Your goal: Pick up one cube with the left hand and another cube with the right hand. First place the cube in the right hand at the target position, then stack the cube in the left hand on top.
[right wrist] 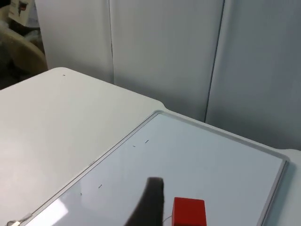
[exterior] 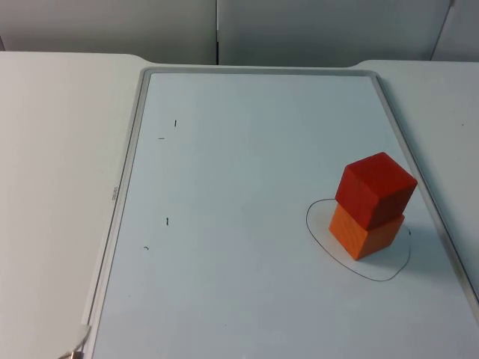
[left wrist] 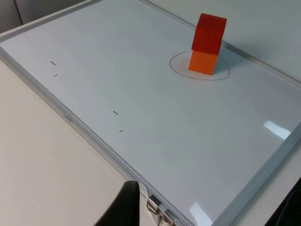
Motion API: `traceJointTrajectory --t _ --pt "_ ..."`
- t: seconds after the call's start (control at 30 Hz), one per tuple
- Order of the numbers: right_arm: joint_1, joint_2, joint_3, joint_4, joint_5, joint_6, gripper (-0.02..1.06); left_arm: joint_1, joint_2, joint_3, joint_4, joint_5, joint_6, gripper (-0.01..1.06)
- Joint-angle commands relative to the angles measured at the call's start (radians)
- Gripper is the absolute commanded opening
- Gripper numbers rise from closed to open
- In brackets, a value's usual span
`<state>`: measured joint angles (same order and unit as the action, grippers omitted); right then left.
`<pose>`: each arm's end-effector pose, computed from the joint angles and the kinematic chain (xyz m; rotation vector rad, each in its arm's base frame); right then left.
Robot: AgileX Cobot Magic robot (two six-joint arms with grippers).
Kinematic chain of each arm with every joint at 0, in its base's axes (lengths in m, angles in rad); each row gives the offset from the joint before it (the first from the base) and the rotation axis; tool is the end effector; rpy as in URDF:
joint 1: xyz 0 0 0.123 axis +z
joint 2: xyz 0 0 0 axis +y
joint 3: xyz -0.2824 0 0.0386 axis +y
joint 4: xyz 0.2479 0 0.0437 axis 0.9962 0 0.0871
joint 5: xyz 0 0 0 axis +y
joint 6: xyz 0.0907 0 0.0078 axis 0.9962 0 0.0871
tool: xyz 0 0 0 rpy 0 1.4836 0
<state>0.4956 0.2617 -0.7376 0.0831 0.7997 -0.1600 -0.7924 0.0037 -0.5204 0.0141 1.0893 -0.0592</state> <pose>0.0202 0.0171 0.3645 -0.5758 1.7242 0.3334 -0.0047 0.0064 0.2805 0.7501 1.9565 -0.5063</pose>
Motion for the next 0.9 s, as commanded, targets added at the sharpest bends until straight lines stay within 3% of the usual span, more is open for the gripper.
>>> traceJointTrajectory --t 0.0,0.37,0.87 --pt "0.002 -0.006 0.005 -0.005 0.009 0.003 0.80 -0.006 -0.004 0.009 -0.007 -0.012 0.002 1.05" --pt "0.002 -0.006 0.012 -0.005 0.053 0.003 0.80 -0.006 -0.004 0.009 -0.005 -0.012 0.002 1.05" --pt "0.002 -0.142 0.198 0.019 0.074 -0.003 0.80 -0.006 -0.004 0.009 -0.006 -0.012 0.008 1.05"
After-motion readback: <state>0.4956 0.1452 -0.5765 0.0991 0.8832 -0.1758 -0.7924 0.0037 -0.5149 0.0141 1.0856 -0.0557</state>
